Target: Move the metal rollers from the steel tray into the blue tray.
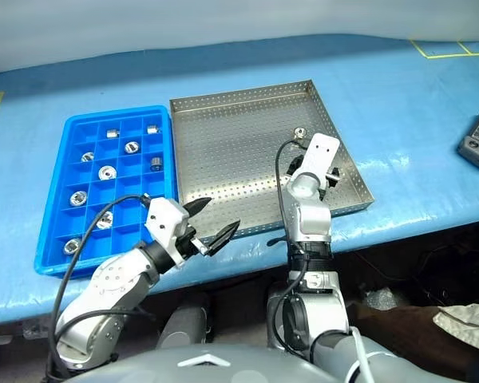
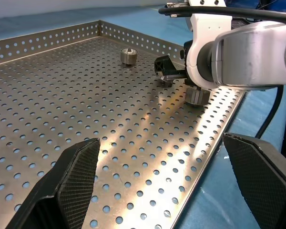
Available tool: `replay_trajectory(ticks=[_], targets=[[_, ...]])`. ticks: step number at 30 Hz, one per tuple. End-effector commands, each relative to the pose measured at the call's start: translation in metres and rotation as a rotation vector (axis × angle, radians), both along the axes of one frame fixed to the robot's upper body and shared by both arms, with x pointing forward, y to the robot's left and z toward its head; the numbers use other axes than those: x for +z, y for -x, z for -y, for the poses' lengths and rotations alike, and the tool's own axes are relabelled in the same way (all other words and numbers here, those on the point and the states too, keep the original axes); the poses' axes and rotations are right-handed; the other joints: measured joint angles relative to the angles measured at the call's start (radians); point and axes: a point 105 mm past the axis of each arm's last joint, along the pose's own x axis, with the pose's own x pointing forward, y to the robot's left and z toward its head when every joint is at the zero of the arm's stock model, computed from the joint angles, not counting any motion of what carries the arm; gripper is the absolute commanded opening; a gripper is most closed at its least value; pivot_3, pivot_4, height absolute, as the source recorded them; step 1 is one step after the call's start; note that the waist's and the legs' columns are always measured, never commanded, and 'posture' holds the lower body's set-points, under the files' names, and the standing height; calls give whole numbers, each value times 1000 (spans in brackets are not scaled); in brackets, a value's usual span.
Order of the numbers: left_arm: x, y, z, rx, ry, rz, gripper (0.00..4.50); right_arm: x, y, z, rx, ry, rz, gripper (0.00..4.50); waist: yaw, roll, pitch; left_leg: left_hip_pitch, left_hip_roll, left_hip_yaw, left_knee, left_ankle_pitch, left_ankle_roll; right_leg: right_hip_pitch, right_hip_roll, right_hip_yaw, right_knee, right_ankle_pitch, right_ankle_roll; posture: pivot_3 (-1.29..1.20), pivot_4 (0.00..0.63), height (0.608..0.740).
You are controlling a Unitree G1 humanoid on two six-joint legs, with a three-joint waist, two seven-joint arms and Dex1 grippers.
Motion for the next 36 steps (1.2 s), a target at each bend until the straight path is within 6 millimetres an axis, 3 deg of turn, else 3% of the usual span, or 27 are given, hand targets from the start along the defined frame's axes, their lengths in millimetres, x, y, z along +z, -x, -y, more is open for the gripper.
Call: replay_trajectory(ticks=[1, 4, 10, 15, 18, 23, 28, 36], targets=[[12, 4, 5, -14, 26, 55, 4494, 8, -10, -33, 41, -118, 28, 4500, 1, 0, 0, 0, 0, 0, 0, 0, 0, 0, 0, 0, 0, 0, 0, 22, 150, 740], [12, 4, 5, -10, 23, 58, 4500, 5, -12, -37, 43, -178, 20, 3891, 1, 0, 0, 0, 0, 0, 0, 0, 0, 0, 0, 0, 0, 0, 0, 24, 150, 740], [11, 1, 4, 11, 21, 61, 4500, 11, -12, -43, 66, -177, 41, 1936, 1, 1, -1, 0, 0, 0, 0, 0, 0, 0, 0, 0, 0, 0, 0, 24, 150, 740], [16, -8, -4, 112, 42, 99, 4500, 45, -12, -70, 221, -102, 166, 1863, -2, 4, 1, 0, 0, 1, 0, 0, 0, -1, 0, 2, 0, 0, 0, 33, 150, 740], [23, -18, -20, 259, 79, 139, 4500, 75, -4, -111, 449, -73, 276, 1863, -1, 4, 1, 0, 0, 1, -1, 0, 0, -1, 1, 2, 0, 0, 0, 52, 150, 740], [29, -24, -46, 460, 123, 178, 4500, 97, 16, -163, 755, -101, 345, 1863, 16, 4, 0, 0, 0, 1, -1, 0, 0, -1, 0, 1, 0, 0, 0, 115, 150, 740], [30, -16, -83, 679, 99, 212, 4500, 114, 46, -218, 1105, -190, 417, 1863, 40, 4, 1, 0, 0, 0, -1, 0, 0, -1, 0, 1, 0, 0, 0, 209, 150, 740], [24, 9, -115, 851, 43, 206, 4500, 113, 79, -264, 1402, -235, 410, 1863, 94, 2, 1, -1, 0, -1, -1, 0, 0, -1, 0, -1, -1, -1, -1, 323, 150, 740]])
